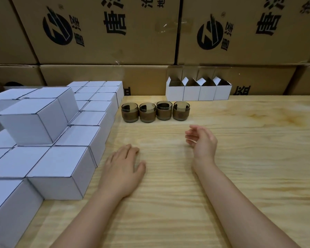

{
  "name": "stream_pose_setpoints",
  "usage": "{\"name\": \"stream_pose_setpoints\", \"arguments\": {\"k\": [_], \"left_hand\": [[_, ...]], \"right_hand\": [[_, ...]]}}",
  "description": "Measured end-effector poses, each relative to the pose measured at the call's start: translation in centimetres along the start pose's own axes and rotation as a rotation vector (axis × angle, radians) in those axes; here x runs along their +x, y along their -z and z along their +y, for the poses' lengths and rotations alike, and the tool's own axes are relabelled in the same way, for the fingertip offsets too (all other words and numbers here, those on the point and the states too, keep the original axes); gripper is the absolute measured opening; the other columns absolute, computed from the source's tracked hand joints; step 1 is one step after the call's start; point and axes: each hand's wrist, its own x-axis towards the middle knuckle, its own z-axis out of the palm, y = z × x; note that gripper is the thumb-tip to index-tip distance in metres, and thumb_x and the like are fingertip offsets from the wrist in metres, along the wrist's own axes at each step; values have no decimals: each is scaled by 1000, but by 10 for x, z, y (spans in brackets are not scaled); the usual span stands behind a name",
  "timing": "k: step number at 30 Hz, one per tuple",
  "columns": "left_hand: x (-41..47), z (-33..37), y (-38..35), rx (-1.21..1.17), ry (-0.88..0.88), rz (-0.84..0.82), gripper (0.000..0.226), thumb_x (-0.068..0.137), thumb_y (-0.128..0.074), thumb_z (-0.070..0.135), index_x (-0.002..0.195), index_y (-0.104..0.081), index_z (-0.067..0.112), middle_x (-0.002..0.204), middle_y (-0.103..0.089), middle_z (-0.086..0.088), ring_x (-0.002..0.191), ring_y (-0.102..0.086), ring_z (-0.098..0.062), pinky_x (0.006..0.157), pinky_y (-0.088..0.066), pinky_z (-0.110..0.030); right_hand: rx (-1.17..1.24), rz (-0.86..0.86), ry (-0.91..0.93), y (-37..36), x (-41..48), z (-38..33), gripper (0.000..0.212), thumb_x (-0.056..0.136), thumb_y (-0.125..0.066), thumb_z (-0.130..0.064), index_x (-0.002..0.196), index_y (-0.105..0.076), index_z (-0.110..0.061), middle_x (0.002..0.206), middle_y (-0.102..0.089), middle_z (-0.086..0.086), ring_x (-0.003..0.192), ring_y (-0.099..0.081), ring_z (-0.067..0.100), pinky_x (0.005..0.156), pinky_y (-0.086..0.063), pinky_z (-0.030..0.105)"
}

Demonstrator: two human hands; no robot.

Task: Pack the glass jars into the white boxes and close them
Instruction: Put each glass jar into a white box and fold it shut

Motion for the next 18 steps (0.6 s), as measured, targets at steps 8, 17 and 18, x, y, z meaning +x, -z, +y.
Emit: {"name": "stream_pose_setpoints", "arguments": {"k": [8, 17, 18], "left_hand": [[-1, 2, 1, 20, -1, 4, 75, 76, 1, 65, 143, -23, 40, 155, -13, 19, 144, -9, -3, 116, -2, -25], [2, 8, 9, 0, -34, -51, 51, 74, -40, 48, 102, -72, 20, 116, -68, -1, 109, -49, -11, 97, -20, -20], [3, 8, 8, -4, -32, -49, 51, 73, -40, 47, 100, -73, 19, 115, -69, -2, 107, -47, -11, 100, -17, -16]], "right_hand": [[-560, 57, 116, -4, 129, -17, 31, 96, -37, -13, 113, -63, -18, 96, -63, 1, 69, -52, 7, 55, -38, 19], [-1084, -468, 184, -68, 229, -21, 44, 101, -33, -21, 145, -35, -29, 132, -52, 11, 82, -54, 13, 67, -43, 26], [-1098, -504, 177, -76, 235, -19, 45, 101, -33, -22, 146, -33, -30, 135, -50, 11, 77, -52, 10, 65, -43, 24]]}}
